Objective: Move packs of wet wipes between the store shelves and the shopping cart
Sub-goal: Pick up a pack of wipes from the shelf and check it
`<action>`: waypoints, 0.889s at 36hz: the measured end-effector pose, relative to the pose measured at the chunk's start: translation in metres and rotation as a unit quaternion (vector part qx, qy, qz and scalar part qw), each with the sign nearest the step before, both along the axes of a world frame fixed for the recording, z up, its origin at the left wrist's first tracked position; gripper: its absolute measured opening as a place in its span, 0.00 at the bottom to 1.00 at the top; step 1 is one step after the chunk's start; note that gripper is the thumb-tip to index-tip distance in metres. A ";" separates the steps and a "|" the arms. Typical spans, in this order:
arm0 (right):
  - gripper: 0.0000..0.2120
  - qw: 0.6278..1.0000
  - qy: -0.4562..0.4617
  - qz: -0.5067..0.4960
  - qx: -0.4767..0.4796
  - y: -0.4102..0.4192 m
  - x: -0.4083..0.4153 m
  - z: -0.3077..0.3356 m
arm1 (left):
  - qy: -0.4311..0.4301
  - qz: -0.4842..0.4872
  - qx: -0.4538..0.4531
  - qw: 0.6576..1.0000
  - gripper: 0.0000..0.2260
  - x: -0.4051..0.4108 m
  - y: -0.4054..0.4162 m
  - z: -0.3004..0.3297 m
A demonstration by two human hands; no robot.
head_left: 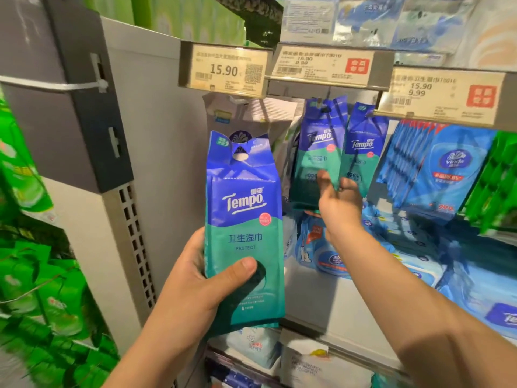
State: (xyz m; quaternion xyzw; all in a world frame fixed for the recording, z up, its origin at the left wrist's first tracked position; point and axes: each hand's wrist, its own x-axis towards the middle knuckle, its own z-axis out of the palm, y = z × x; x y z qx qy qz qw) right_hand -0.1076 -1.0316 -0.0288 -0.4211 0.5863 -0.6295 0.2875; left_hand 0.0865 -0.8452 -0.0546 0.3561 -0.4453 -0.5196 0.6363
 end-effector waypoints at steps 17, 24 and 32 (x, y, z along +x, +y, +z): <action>0.10 0.989 -0.123 0.073 0.023 0.041 -0.028 -0.051 | -0.034 0.016 -0.003 0.999 0.21 -0.006 -0.010 0.001; 0.08 0.973 -0.152 0.171 0.011 0.098 -0.018 -0.047 | -0.040 0.014 -0.018 0.999 0.25 -0.020 -0.016 0.006; 0.30 0.886 -0.074 0.459 0.002 0.170 -0.009 -0.028 | -0.034 -0.034 -0.055 0.997 0.20 -0.033 -0.016 0.012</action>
